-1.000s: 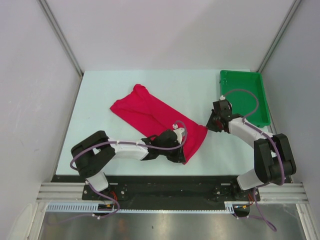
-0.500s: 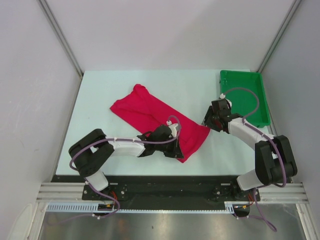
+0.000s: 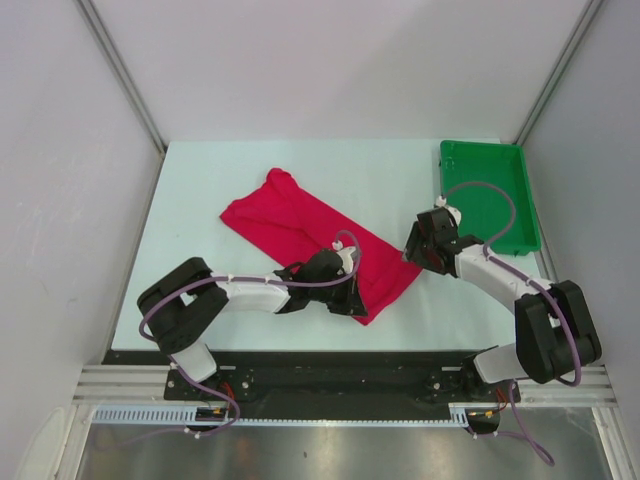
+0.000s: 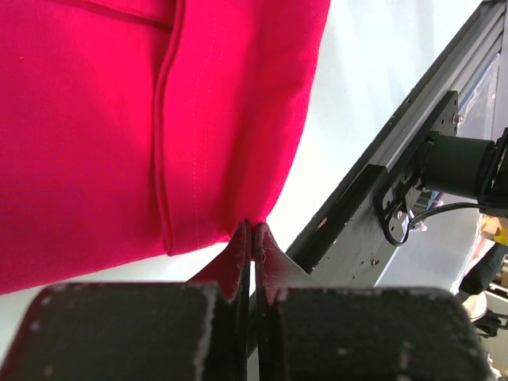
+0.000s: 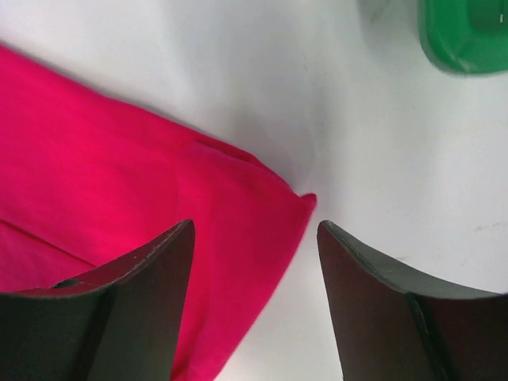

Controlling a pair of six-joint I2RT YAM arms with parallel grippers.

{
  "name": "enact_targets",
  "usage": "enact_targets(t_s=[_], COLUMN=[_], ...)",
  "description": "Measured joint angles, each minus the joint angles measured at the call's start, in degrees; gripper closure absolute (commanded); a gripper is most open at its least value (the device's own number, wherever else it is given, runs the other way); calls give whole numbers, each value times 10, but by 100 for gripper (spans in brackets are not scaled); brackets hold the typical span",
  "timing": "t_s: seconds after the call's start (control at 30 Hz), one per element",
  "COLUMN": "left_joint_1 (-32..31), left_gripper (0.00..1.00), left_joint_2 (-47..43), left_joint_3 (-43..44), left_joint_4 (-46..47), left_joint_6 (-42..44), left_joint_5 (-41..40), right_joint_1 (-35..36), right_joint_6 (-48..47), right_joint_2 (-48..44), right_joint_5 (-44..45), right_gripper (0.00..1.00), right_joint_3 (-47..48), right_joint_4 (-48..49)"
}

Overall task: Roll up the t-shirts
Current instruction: Roll the T-shirt to the center of the board.

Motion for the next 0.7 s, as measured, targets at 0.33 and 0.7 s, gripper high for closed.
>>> enact_targets(t_s=[0.33,0.7], left_joint_1=[0,3], left_gripper=[100,100], left_joint_2=[0,-1], left_joint_3=[0,0], left_joint_4=[0,-5], left_joint_6=[-3,-1], left_joint_5=[0,-2], right_joint_1=[-5,-20], right_joint_6=[29,24], right_joint_2=[14,44], right_joint_5=[-30,-41], right_gripper=[48,70], right_joint_3=[-40,-42], right_joint_4=[28,54])
